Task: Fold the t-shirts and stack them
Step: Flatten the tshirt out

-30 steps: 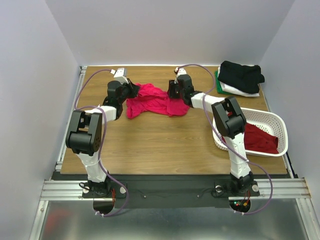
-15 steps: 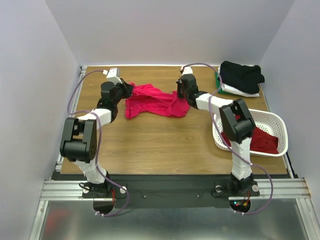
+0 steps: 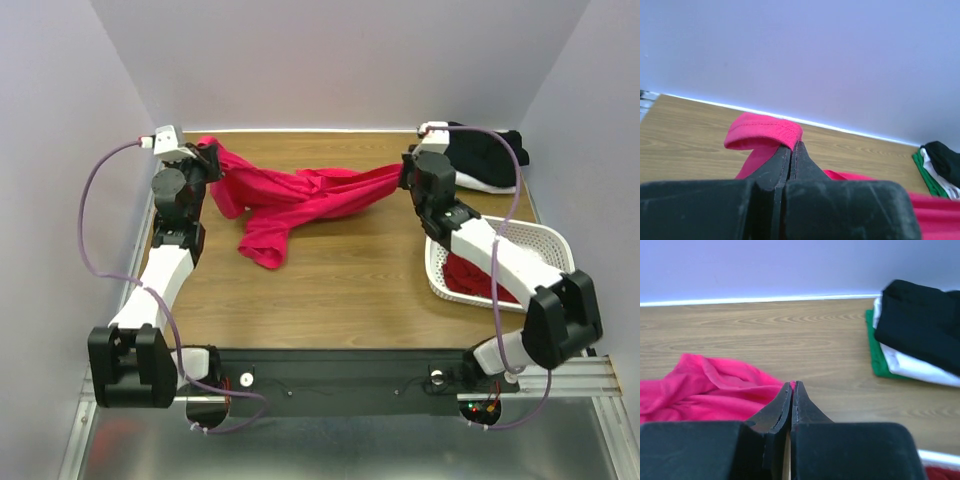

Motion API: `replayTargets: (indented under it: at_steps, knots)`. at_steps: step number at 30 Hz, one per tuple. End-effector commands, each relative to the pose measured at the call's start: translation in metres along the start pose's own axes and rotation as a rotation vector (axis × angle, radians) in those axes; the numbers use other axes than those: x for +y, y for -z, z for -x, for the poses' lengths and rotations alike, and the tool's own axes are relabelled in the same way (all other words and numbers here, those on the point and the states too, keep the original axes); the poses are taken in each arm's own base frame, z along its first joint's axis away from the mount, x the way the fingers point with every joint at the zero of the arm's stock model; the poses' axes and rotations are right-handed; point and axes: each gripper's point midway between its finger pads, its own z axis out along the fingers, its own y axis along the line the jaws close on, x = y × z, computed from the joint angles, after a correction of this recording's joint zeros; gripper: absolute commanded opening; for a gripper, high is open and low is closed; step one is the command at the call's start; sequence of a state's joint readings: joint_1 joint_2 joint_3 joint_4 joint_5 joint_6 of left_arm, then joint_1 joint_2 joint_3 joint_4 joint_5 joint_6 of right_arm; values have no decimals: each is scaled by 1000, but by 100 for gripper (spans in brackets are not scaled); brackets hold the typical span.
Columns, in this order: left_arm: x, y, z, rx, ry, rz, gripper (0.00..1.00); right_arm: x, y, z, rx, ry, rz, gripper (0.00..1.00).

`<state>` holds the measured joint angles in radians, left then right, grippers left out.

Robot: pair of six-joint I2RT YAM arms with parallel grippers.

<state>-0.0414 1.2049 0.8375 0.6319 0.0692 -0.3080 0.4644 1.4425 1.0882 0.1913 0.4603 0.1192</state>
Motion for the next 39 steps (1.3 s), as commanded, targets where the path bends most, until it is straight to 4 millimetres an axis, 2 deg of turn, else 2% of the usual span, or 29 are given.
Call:
replayTargets:
  at_steps: [1,2,3,5,7,9,10,11,13,15,16,17,18,19,20,23,24,25,28,30,32,35,39]
  knots:
    - [4,22,58,-153,-34,64,0,-31,33,36,-119,-65,-85,0]
    - [7,26,62,-157,-38,84,0,-34,39,37,-127,-75,-87,0]
    - [8,33,75,-190,-39,98,0,-39,51,40,-143,-91,-84,0]
    - [9,37,80,-201,-44,108,0,-43,61,39,-153,-108,-75,0]
    - [7,39,78,-196,-40,101,0,-45,67,29,-141,-109,-66,0]
    - [7,35,66,-163,-33,83,0,-41,70,24,-131,-120,-33,1]
    - [6,33,62,-152,-31,76,0,-39,70,14,-110,-124,-23,6]
    - [5,31,56,-133,-29,63,0,-36,69,6,-92,-123,-4,34]
    - [10,25,41,-98,-15,73,0,-33,67,-7,-62,-121,8,71]
    - [10,22,24,-57,0,52,0,-30,57,-21,-27,-117,1,97]
    - [10,22,20,-51,9,49,0,-27,52,-25,-13,-110,0,100]
    - [13,23,9,-39,17,47,0,-19,46,-16,-20,-116,25,100]
    - [13,24,3,-33,24,35,0,-10,32,-33,25,-94,41,100]
    - [15,26,-4,-27,35,35,0,1,24,-38,42,-87,81,100]
    - [19,28,-15,-23,49,40,0,28,8,-51,82,-74,188,100]
    - [26,31,-34,0,66,53,0,66,-15,-76,145,-76,336,100]
    - [28,32,-44,12,72,52,0,87,-21,-66,137,-90,413,99]
    - [28,32,-49,20,76,49,0,93,-37,-100,208,-77,416,99]
    - [27,29,-56,28,85,33,0,127,-52,-126,280,-99,537,95]
    - [27,27,-57,30,86,26,0,141,-56,-138,306,-94,579,94]
    - [25,25,-58,32,87,14,0,150,-64,-153,334,-77,587,92]
    - [25,23,-65,46,90,7,0,162,-65,-169,365,-61,615,89]
    - [25,21,-71,62,91,2,0,177,-58,-186,392,-23,638,83]
